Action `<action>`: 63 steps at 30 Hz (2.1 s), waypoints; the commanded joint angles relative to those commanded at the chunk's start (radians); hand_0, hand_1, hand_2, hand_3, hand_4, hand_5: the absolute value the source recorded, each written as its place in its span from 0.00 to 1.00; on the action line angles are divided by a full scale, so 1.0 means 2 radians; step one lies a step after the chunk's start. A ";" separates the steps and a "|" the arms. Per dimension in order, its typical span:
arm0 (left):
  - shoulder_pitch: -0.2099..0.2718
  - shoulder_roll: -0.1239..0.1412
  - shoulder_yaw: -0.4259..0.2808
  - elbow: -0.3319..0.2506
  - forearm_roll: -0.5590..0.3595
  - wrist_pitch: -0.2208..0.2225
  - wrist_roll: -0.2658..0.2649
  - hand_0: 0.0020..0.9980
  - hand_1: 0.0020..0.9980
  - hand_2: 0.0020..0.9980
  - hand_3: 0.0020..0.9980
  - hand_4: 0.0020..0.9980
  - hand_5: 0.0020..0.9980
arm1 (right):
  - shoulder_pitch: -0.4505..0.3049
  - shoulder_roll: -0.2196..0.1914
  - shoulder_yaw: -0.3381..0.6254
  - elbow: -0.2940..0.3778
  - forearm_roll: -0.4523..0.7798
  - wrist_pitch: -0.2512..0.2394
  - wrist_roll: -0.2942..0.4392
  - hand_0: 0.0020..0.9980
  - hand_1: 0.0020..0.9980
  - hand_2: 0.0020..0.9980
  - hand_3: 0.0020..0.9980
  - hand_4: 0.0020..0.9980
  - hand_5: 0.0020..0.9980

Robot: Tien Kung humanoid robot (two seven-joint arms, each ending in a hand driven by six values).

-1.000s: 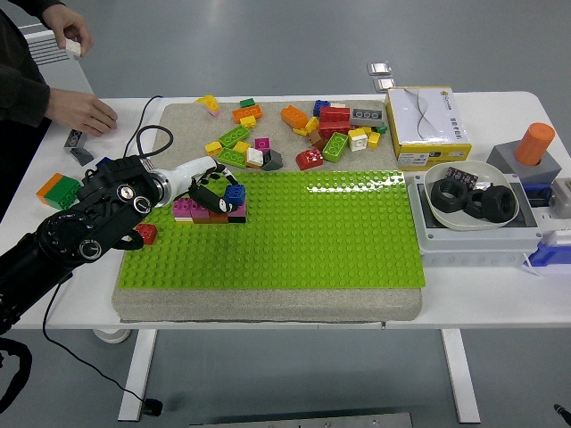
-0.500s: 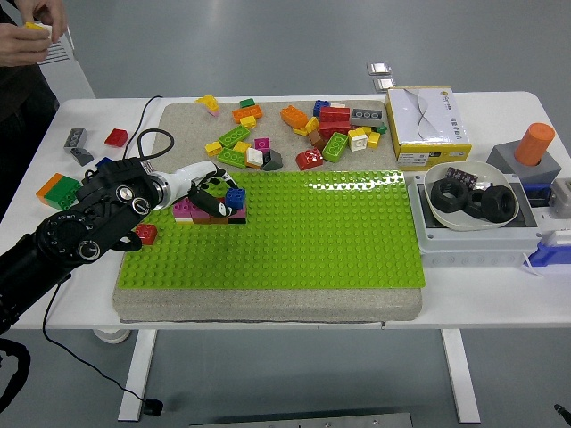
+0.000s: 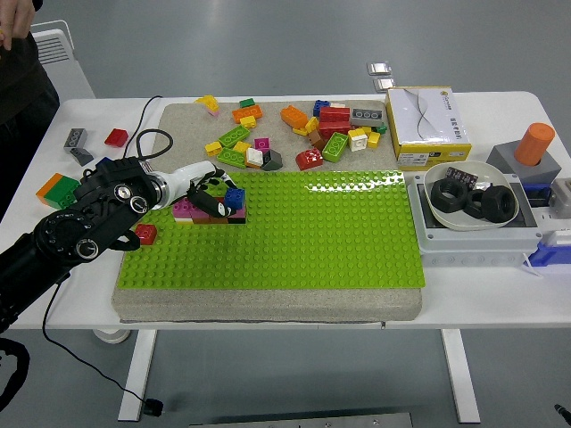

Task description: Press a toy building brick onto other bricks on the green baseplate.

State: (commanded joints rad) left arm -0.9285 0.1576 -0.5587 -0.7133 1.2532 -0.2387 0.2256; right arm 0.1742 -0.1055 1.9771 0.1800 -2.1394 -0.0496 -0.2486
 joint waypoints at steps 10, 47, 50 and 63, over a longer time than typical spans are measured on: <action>0.000 0.001 0.002 0.002 -0.001 -0.002 0.000 0.99 1.00 1.00 0.65 0.74 0.00 | 0.000 0.000 0.003 0.000 -0.003 0.000 0.000 0.52 0.59 0.71 0.82 0.90 0.99; 0.035 0.031 -0.091 -0.116 0.141 -0.003 0.024 1.00 1.00 1.00 0.75 1.00 0.45 | -0.007 0.000 0.001 0.000 0.003 -0.001 0.000 0.52 0.58 0.70 0.82 0.90 0.97; 0.047 0.042 -0.094 -0.158 0.188 -0.002 0.045 1.00 1.00 1.00 0.75 1.00 0.45 | -0.010 0.001 0.001 0.000 0.005 -0.001 0.001 0.52 0.58 0.70 0.82 0.90 0.97; 0.080 0.049 -0.071 -0.269 0.324 0.010 0.080 1.00 0.99 0.98 0.65 1.00 1.00 | -0.014 0.002 0.002 0.000 0.006 -0.001 0.002 0.52 0.58 0.70 0.82 0.90 0.97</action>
State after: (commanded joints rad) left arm -0.7695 0.2562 -0.7000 -1.2506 1.9004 -0.2197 0.3850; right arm 0.1468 -0.1017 1.9808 0.1800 -2.1281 -0.0518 -0.2440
